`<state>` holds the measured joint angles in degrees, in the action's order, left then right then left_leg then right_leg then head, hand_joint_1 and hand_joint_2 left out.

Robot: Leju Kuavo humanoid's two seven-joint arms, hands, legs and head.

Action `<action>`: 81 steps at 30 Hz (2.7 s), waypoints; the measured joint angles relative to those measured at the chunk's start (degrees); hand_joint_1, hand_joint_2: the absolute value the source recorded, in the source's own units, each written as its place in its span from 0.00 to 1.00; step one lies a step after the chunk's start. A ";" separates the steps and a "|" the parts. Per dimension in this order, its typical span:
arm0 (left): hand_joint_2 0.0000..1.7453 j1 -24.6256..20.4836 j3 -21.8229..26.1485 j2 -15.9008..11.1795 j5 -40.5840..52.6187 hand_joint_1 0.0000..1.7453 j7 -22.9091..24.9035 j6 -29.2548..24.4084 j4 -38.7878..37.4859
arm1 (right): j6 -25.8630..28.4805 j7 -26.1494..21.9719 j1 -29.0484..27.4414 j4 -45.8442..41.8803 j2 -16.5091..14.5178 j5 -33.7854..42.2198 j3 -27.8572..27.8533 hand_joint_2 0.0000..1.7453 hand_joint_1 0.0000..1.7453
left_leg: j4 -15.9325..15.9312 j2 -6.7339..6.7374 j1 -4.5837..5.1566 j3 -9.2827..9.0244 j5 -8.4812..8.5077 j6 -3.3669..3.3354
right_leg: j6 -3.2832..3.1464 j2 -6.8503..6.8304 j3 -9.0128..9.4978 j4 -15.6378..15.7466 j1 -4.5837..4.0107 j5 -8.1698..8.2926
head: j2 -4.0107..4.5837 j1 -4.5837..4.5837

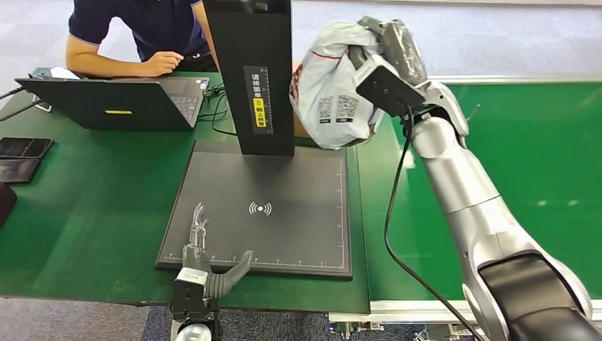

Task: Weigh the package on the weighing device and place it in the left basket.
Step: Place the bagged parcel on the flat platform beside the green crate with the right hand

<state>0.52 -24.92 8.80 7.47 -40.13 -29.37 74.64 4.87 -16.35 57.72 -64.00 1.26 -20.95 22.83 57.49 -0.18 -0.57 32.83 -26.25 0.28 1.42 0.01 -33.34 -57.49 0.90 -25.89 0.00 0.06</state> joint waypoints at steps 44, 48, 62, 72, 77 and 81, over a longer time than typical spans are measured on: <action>1.00 -6.22 -2.71 -1.61 -1.88 0.00 0.02 0.31 -2.19 | -0.21 -7.13 5.00 23.79 -12.54 17.87 12.64 1.00 0.94 | 0.02 -0.01 -0.01 -0.02 0.01 0.01 | 0.00 -0.01 -0.01 0.00 0.00 0.00 | 0.00 0.01; 1.00 -6.44 -2.71 -1.61 -1.84 0.00 0.02 0.43 -2.27 | -0.02 -9.72 3.55 28.01 -11.79 18.29 12.78 1.00 0.94 | 0.03 -0.02 -0.01 -0.03 0.01 0.01 | 0.00 -0.02 0.00 0.01 -0.01 0.00 | 0.00 0.00; 1.00 -6.61 -2.92 -1.69 -1.90 0.00 0.02 1.09 -2.57 | -2.86 -18.94 -10.58 38.45 -8.46 18.27 13.27 1.00 0.95 | 0.02 -0.02 0.00 -0.07 0.00 0.03 | -0.01 0.01 0.00 0.02 -0.05 0.00 | 0.00 0.01; 1.00 -7.74 -3.90 -1.69 -1.99 0.00 0.02 1.79 -4.13 | -7.61 -20.68 -16.06 39.37 -8.33 18.58 14.22 1.00 0.96 | 0.02 0.01 -0.01 -0.13 0.00 0.03 | -0.02 0.02 0.07 0.01 -0.05 0.00 | 0.00 0.01; 1.00 -8.35 -4.46 -1.57 -1.90 0.00 0.02 2.56 -5.04 | -10.45 -20.81 -17.79 38.46 -8.69 18.28 14.98 1.00 0.95 | 0.02 0.01 -0.01 -0.14 0.00 0.03 | -0.02 0.03 0.08 0.01 -0.06 0.00 | 0.00 0.01; 1.00 -8.81 -4.60 -1.29 -1.80 0.00 0.02 3.18 -5.76 | -12.99 -20.82 -19.27 36.44 -9.10 17.81 15.94 1.00 0.96 | 0.01 0.01 -0.01 -0.16 0.00 0.03 | -0.03 0.03 0.09 0.01 -0.06 0.00 | 0.00 0.01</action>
<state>-8.29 -29.52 7.51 5.67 -40.11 -26.19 68.88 -8.12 -37.18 38.44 -27.55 -7.85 -3.14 38.77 57.51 -0.16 -0.58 32.67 -26.25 0.31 1.39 0.04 -33.25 -57.47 0.84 -25.89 0.00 0.07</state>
